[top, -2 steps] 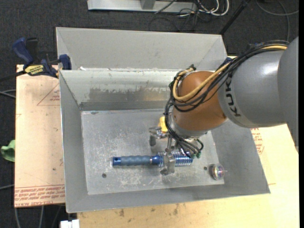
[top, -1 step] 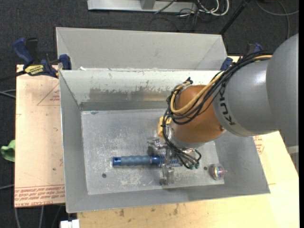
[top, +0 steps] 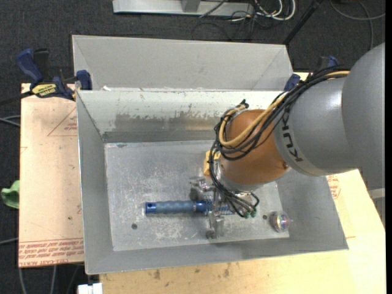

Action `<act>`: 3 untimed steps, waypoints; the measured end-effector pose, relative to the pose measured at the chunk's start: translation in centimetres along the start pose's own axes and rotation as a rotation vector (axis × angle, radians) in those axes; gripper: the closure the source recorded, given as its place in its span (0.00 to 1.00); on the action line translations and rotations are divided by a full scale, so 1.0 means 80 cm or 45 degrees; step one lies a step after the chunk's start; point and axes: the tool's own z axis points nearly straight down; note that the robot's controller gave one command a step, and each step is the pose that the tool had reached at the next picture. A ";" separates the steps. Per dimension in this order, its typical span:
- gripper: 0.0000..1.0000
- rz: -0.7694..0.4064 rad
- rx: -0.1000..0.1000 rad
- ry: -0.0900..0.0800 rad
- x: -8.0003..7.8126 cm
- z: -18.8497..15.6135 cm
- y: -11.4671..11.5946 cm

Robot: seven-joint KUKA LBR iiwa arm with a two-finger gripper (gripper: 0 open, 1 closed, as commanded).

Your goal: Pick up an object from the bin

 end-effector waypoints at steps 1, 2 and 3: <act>1.00 0.000 0.000 -0.001 0.000 -0.001 0.000; 1.00 0.003 0.003 -0.009 -0.003 -0.088 0.000; 1.00 0.005 0.002 -0.003 -0.004 -0.106 0.001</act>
Offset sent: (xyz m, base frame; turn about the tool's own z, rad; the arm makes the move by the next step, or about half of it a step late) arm 0.0000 0.0000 0.0000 0.0000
